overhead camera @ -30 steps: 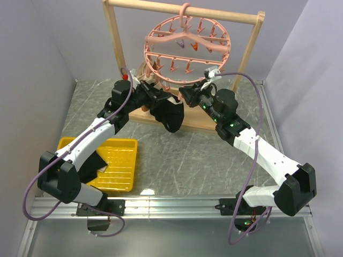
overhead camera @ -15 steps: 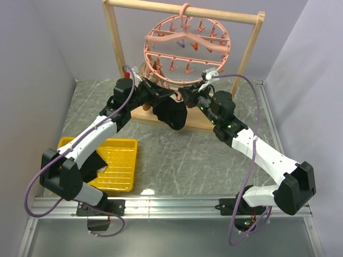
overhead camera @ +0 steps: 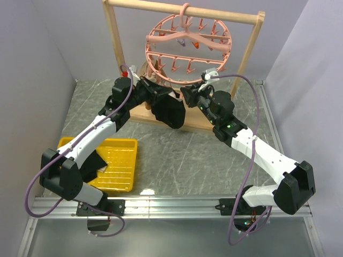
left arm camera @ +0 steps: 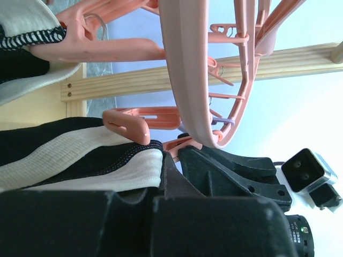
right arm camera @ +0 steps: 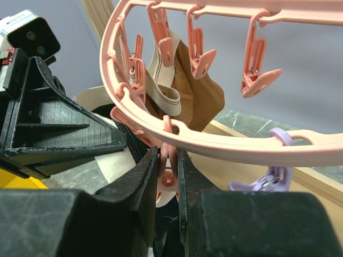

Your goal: Clip the underwear to the hanger

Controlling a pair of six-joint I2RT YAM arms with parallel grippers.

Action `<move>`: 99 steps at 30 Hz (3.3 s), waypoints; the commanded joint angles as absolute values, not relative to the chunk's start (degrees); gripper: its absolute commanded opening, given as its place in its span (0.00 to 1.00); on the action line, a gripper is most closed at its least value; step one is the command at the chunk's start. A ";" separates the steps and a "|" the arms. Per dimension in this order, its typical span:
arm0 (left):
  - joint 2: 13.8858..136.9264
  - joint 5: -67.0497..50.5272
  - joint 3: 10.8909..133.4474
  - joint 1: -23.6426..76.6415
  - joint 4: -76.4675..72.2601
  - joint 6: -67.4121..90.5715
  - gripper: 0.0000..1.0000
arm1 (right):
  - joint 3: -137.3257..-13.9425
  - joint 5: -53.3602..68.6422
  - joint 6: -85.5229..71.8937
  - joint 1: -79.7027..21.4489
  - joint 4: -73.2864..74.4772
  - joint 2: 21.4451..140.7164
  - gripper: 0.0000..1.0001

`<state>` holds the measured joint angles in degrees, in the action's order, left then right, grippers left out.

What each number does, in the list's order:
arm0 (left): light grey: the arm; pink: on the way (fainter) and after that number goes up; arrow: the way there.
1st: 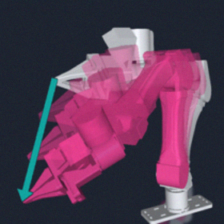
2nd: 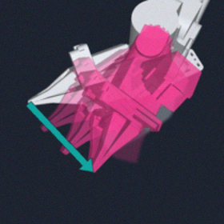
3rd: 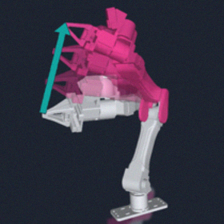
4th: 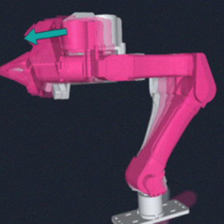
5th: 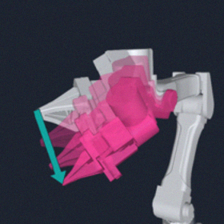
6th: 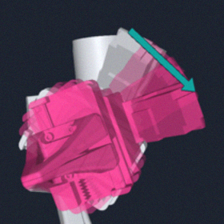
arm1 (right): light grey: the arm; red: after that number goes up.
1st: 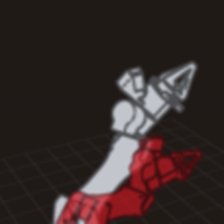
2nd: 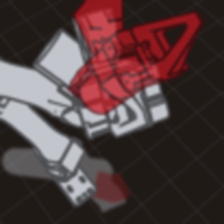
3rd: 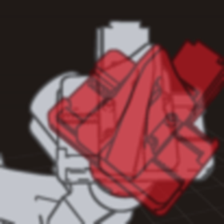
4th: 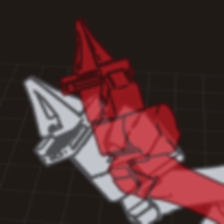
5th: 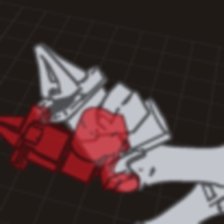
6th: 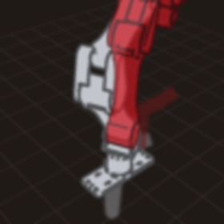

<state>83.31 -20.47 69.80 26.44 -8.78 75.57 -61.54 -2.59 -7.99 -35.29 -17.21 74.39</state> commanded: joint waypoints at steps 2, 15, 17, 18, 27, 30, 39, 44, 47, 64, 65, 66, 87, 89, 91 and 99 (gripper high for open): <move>83.14 -19.69 73.30 26.19 -11.78 76.64 0.00 | -60.38 -1.41 -7.38 -36.56 -9.67 75.93 0.00; 83.85 -19.95 73.39 26.37 -13.09 77.08 0.00 | -62.05 2.02 -9.14 -36.56 -7.82 76.73 0.18; 84.02 -20.04 73.30 26.37 -13.36 77.34 0.00 | -62.31 2.28 -9.49 -36.48 -7.74 76.73 0.23; 84.02 -20.13 73.30 26.45 -13.53 77.52 0.00 | -62.31 2.29 -9.49 -36.56 -7.56 76.90 0.25; 83.94 -20.92 74.27 27.33 -12.31 81.56 0.00 | -59.59 0.09 -8.79 -36.48 -13.18 76.11 0.00; 83.94 -20.66 74.62 27.33 -11.95 82.35 0.00 | -59.24 -1.04 -9.23 -36.56 -13.88 76.38 0.00; 84.90 -20.65 76.82 27.77 -8.61 84.90 0.00 | -58.27 -6.50 -10.02 -36.65 -17.93 76.81 0.00; 84.90 -20.48 76.82 27.86 -8.79 85.25 0.00 | -58.71 -5.37 -10.72 -36.65 -17.67 77.26 0.00; 84.99 -20.48 76.82 27.77 -9.05 85.17 0.00 | -58.97 -3.78 -11.25 -36.65 -16.26 77.26 0.11; 85.60 -20.65 76.91 27.69 -8.88 83.94 0.00 | -60.82 -3.87 -12.57 -36.56 -12.48 76.55 0.53; 85.43 -20.57 76.73 27.69 -8.88 83.59 0.00 | -61.08 -4.30 -12.31 -36.48 -12.31 76.55 0.54; 85.34 -20.57 76.03 27.69 -8.88 83.32 0.00 | -61.34 -4.65 -12.30 -36.56 -11.87 76.29 0.57; 78.58 -20.22 62.41 29.26 -4.31 66.27 0.59 | -60.91 -7.47 -6.86 -32.52 -5.63 69.00 0.82; 77.26 -20.13 61.70 29.35 -3.87 64.26 0.62 | -60.73 -7.30 -6.59 -32.43 -5.28 68.64 0.85; 76.29 -20.13 61.00 29.36 -2.12 62.50 0.70 | -60.65 -6.95 -5.80 -32.34 -4.66 68.03 0.90; 66.28 -19.16 56.53 29.18 5.18 51.00 0.99 | -60.21 -2.29 -3.69 -31.99 -0.45 63.73 0.97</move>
<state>71.00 -20.01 57.98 29.08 2.68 58.43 -60.40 -4.84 -5.30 -32.51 -1.98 67.33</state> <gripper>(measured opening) 0.990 0.969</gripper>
